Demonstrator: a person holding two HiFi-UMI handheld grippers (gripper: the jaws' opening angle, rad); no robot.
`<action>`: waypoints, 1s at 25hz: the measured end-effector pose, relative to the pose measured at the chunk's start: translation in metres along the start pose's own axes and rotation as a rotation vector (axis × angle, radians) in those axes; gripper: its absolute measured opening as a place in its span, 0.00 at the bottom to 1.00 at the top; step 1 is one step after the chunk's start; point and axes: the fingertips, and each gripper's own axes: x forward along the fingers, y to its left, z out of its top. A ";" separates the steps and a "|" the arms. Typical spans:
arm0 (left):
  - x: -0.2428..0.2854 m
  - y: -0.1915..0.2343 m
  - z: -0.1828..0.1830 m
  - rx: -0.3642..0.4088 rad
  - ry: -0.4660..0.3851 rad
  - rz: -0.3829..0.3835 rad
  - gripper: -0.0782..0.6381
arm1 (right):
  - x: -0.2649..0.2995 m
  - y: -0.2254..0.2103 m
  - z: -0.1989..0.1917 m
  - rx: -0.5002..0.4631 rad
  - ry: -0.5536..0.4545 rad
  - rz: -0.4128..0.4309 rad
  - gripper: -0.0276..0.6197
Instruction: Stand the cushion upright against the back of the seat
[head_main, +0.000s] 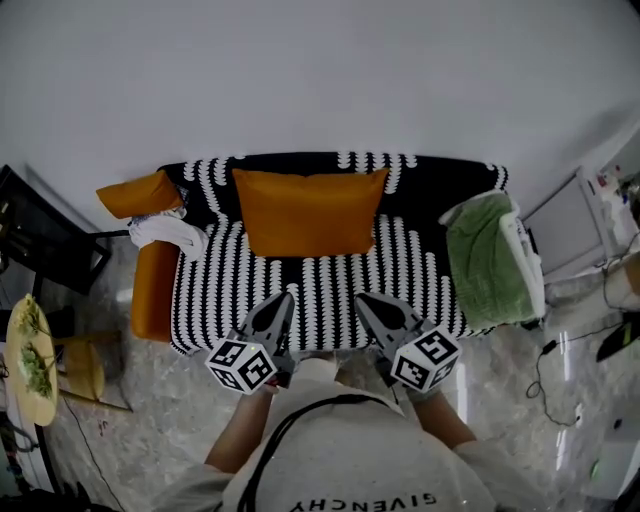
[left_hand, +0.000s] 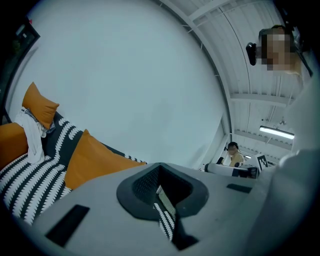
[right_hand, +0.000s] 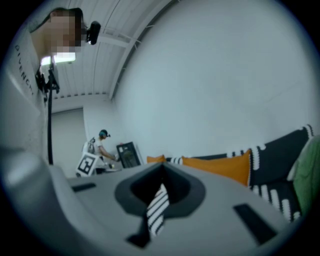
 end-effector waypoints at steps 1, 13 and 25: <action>-0.001 0.001 0.001 0.004 -0.003 0.004 0.14 | 0.000 0.001 0.000 0.001 0.002 -0.001 0.07; -0.010 -0.004 0.003 0.020 0.000 0.010 0.14 | -0.008 0.012 -0.010 -0.005 0.006 0.012 0.07; -0.020 -0.008 -0.011 -0.006 0.020 0.015 0.14 | -0.007 0.019 -0.022 0.008 0.044 0.036 0.07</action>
